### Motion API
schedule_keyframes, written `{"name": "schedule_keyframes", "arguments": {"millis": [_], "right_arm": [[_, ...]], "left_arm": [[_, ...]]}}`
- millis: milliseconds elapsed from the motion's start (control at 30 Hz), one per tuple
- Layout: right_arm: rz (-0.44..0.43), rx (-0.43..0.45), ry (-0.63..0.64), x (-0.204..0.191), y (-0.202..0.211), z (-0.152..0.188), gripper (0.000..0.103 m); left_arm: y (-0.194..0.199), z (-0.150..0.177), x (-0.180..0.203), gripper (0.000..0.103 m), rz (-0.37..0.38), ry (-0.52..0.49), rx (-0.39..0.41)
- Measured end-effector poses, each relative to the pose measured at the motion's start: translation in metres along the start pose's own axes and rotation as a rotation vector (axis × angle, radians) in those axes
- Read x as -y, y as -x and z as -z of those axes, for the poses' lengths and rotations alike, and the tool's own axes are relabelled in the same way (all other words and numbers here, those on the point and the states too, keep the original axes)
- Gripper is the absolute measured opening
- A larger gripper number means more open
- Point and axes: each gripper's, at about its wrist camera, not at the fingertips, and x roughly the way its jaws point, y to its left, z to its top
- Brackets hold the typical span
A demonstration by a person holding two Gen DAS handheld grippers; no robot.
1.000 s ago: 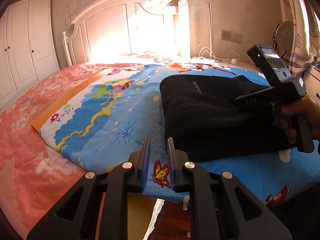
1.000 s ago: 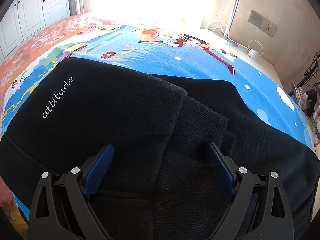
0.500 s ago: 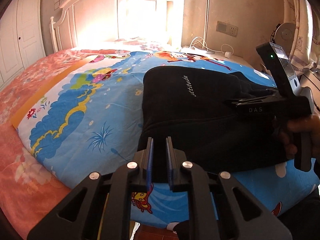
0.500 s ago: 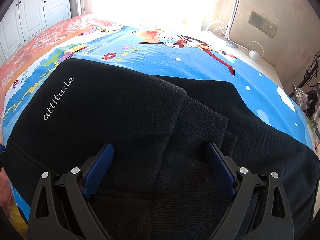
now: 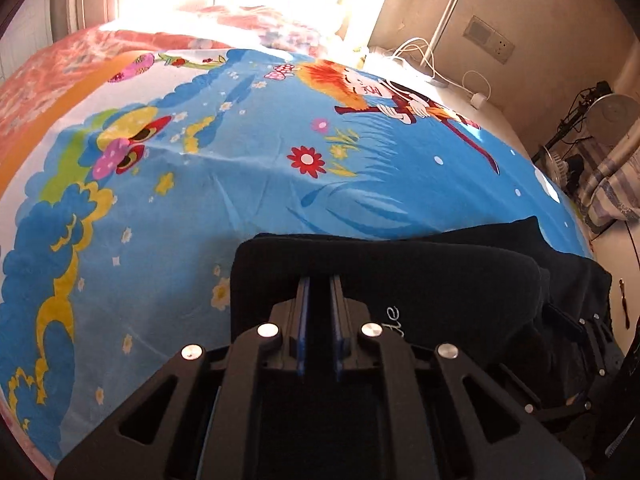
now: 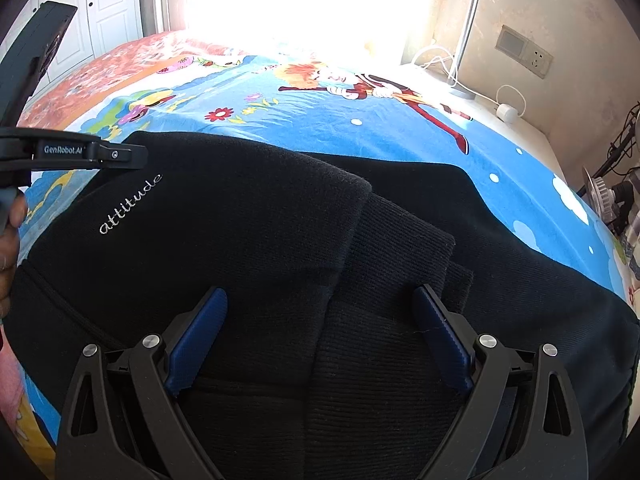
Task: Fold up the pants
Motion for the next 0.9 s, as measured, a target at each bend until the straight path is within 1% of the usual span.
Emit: {"name": "schedule_keyframes", "arguments": {"millis": [33,100,133,167,200,233,267,300,333,367,400,433,467,500,533,567,600,633,667,700,733,767,800,833,867,900], "right_arm": [[-0.003,-0.001,-0.002,0.0,0.0,0.0,0.09],[-0.001,-0.001,-0.004,0.0,0.0,0.0,0.09],[0.002,-0.001,-0.003,0.0,0.0,0.0,0.09],[0.003,0.001,-0.002,-0.001,0.0,0.0,0.09],[0.002,0.001,-0.003,-0.001,0.0,0.0,0.09],[0.002,0.0,-0.004,-0.001,0.0,0.0,0.09],[0.004,0.0,-0.005,-0.001,0.0,0.0,0.09],[0.008,0.0,-0.007,-0.001,0.0,-0.001,0.091],[0.01,0.001,-0.007,-0.002,0.001,-0.001,0.091],[0.016,0.003,-0.002,-0.003,0.001,-0.001,0.091],[0.027,0.007,0.006,-0.004,0.004,-0.001,0.091],[0.036,0.006,0.008,-0.004,0.007,-0.001,0.091],[0.046,0.004,-0.004,-0.003,0.014,-0.001,0.091],[0.054,0.019,-0.026,-0.002,0.025,0.0,0.091],[0.054,0.054,-0.048,-0.003,0.039,0.004,0.091],[0.051,0.084,-0.06,-0.005,0.051,0.009,0.092],[0.056,0.089,-0.059,-0.008,0.058,0.016,0.092],[0.075,0.07,-0.056,-0.011,0.06,0.022,0.092],[0.091,0.04,-0.06,-0.011,0.059,0.027,0.091],[0.087,0.021,-0.073,-0.01,0.056,0.03,0.092],[0.076,0.016,-0.093,-0.006,0.054,0.034,0.092],[0.058,0.014,-0.116,-0.002,0.052,0.039,0.092],[0.029,0.013,-0.142,0.002,0.05,0.045,0.092],[0.011,0.016,-0.167,0.004,0.048,0.05,0.092],[0.011,0.026,-0.167,0.003,0.047,0.054,0.092],[0.024,0.037,-0.145,0.0,0.048,0.056,0.092]], "left_arm": [[0.005,0.001,0.001,0.011,-0.007,-0.013,0.008],[0.019,0.005,0.008,0.012,-0.052,-0.038,0.057],[0.029,0.009,0.01,0.013,-0.058,-0.034,0.086],[0.04,0.014,0.011,0.015,-0.032,-0.024,0.118],[0.05,0.02,0.011,0.024,-0.015,-0.008,0.146],[0.053,0.027,0.01,0.04,-0.035,0.01,0.152],[0.048,0.034,0.01,0.046,-0.069,0.019,0.125],[0.034,0.041,0.009,0.05,-0.08,0.012,0.068],[0.02,0.049,0.007,0.051,-0.079,-0.002,0.023],[0.02,0.055,0.008,0.053,-0.1,-0.028,0.06],[0.023,0.056,0.009,0.053,-0.102,-0.036,0.064],[0.031,0.056,0.01,0.055,-0.099,-0.02,0.071],[0.041,0.056,0.01,0.056,-0.089,0.001,0.096],[0.055,0.059,0.011,0.062,-0.084,0.007,0.14],[0.07,0.063,0.014,0.072,-0.097,0.003,0.199],[0.087,0.07,0.016,0.078,-0.119,0.002,0.267],[0.101,0.077,0.017,0.09,-0.14,0.01,0.322],[0.111,0.085,0.015,0.095,-0.139,0.024,0.356],[0.119,0.093,0.013,0.099,-0.126,0.042,0.371],[0.125,0.101,0.01,0.1,-0.119,0.053,0.395],[0.128,0.108,0.008,0.1,-0.13,0.052,0.408],[0.129,0.113,0.009,0.1,-0.151,0.031,0.392],[0.129,0.118,0.01,0.1,-0.152,-0.007,0.385],[0.131,0.123,0.011,0.099,-0.162,-0.022,0.391],[0.132,0.126,0.011,0.097,-0.18,-0.015,0.396],[0.134,0.128,0.01,0.085,-0.164,-0.008,0.396]]}}
